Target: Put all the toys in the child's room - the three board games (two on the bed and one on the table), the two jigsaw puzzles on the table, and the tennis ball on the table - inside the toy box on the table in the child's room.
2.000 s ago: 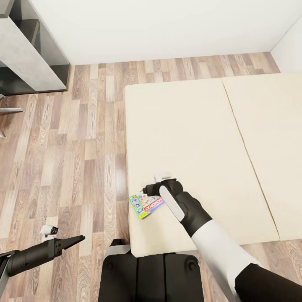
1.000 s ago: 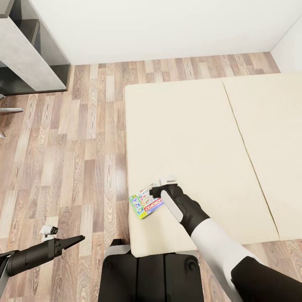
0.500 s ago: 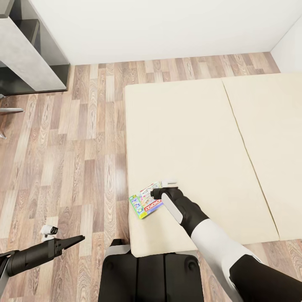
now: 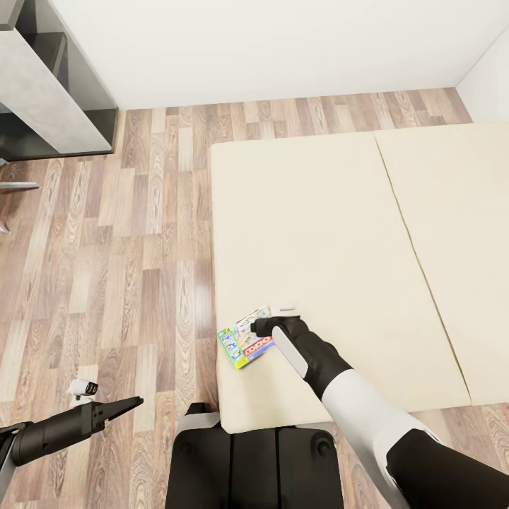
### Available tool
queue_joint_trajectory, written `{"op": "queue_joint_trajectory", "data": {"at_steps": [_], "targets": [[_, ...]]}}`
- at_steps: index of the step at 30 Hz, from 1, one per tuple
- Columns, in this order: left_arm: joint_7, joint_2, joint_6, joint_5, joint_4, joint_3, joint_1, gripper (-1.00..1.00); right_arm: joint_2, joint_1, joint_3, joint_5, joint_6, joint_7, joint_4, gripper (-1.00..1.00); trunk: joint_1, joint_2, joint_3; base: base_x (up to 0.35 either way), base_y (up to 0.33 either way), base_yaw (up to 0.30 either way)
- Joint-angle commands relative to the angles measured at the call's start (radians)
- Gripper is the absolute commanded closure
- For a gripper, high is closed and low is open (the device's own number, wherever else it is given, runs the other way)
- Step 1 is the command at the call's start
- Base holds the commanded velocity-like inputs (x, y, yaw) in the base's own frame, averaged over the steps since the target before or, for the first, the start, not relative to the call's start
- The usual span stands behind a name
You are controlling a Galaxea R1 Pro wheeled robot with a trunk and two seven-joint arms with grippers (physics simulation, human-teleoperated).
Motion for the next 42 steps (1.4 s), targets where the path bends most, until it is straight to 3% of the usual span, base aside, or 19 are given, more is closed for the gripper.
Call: {"op": "queue_joint_trajectory", "data": {"at_steps": [1, 18, 28, 42], "targets": [[-0.004, 0.000, 0.011, -0.001, 0.000, 0.000, 0.000, -1.00, 0.000, -0.001, 0.003, -0.010, 0.002, -0.002, -0.001, -1.00, 0.001, -0.002, -0.001, 0.000, 0.000, 0.000], [-0.004, 0.000, 0.011, -0.001, 0.000, 0.000, 0.000, -1.00, 0.000, 0.001, 0.005, -0.009, 0.000, 0.030, 0.005, -1.00, 0.001, -0.002, -0.001, 0.000, 0.000, 0.000], [-0.004, 0.000, 0.011, -0.001, 0.000, 0.000, 0.000, -1.00, 0.000, 0.000, 0.012, -0.008, -0.080, 0.066, 0.115, -1.00, 0.001, -0.002, -0.001, 0.000, 0.000, 0.000], [-0.004, 0.000, 0.011, -0.001, 0.000, 0.000, 0.000, -1.00, 0.000, 0.000, 0.034, -0.008, -0.092, 0.094, 0.131, -1.00, 0.001, -0.002, -0.001, 0.000, 0.000, 0.000]]}}
